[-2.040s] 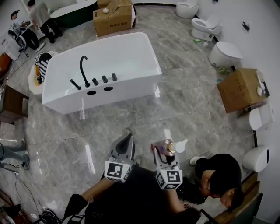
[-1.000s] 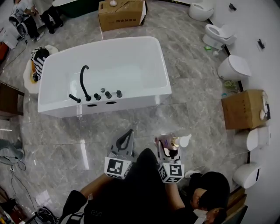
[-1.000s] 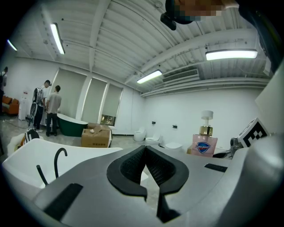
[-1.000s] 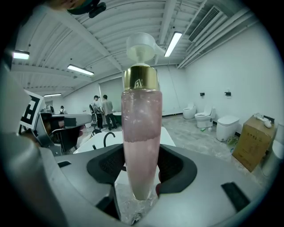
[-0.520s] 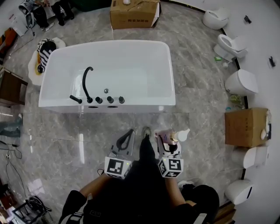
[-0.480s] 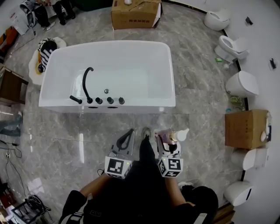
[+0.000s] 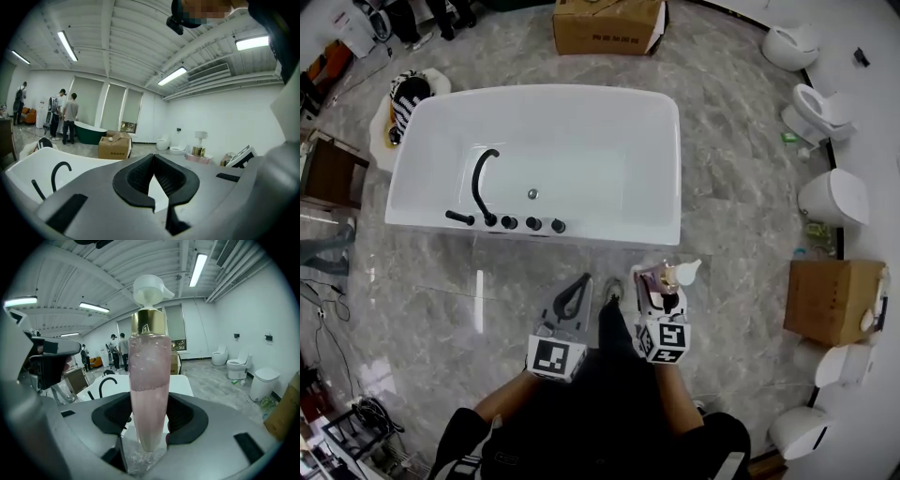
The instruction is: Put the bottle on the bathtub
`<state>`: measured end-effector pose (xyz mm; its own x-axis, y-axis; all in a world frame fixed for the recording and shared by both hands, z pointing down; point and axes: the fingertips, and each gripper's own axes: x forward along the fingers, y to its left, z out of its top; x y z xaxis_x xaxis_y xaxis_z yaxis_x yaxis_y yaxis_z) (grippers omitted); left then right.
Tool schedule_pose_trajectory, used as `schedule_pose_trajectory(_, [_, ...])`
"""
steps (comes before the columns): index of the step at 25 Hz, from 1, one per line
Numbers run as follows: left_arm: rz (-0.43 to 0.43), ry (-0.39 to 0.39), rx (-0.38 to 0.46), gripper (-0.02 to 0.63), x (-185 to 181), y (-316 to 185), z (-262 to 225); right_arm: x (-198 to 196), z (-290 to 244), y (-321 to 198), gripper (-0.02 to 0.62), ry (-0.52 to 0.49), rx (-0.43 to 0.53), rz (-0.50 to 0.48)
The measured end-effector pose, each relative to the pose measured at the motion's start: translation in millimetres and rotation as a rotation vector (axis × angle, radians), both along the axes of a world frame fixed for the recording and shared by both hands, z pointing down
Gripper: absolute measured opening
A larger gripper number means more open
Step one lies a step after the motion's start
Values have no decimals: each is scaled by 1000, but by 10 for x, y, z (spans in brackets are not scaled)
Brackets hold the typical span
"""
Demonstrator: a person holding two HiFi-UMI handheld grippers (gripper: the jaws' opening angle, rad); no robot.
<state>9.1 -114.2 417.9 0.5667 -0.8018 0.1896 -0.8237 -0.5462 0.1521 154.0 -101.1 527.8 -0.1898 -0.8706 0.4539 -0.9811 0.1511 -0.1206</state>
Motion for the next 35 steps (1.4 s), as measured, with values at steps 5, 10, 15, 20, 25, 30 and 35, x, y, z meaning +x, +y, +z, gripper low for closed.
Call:
schedule_pose_trajectory(5, [-8, -16, -19, 17, 97, -270, 126, 153, 357, -410, 225, 21, -23, 8])
schedule_pose_trajectory(10, [-4, 0, -7, 17, 270, -558, 105, 238, 750, -735, 224, 21, -60, 8])
schedule_pose_trajectory(15, [-14, 11, -16, 17, 334, -737, 128, 295, 1187, -963, 225, 52, -106, 3])
schedule_pose_trajectory(20, [-31, 0, -50, 17, 318, -857, 293, 338, 1598, -1166, 225, 71, -136, 1])
schedule_pose_trajectory(25, [-38, -15, -88, 17, 338, -944, 418, 404, 1987, -1360, 224, 89, -160, 7])
schedule_pose_trajectory(30, [-39, -30, -104, 17, 387, -980, 517, 473, 2350, -1512, 224, 84, -187, 19])
schedule_pose_trajectory(35, [-40, -22, -124, 17, 390, -999, 607, 491, 2658, -1610, 224, 99, -222, 12])
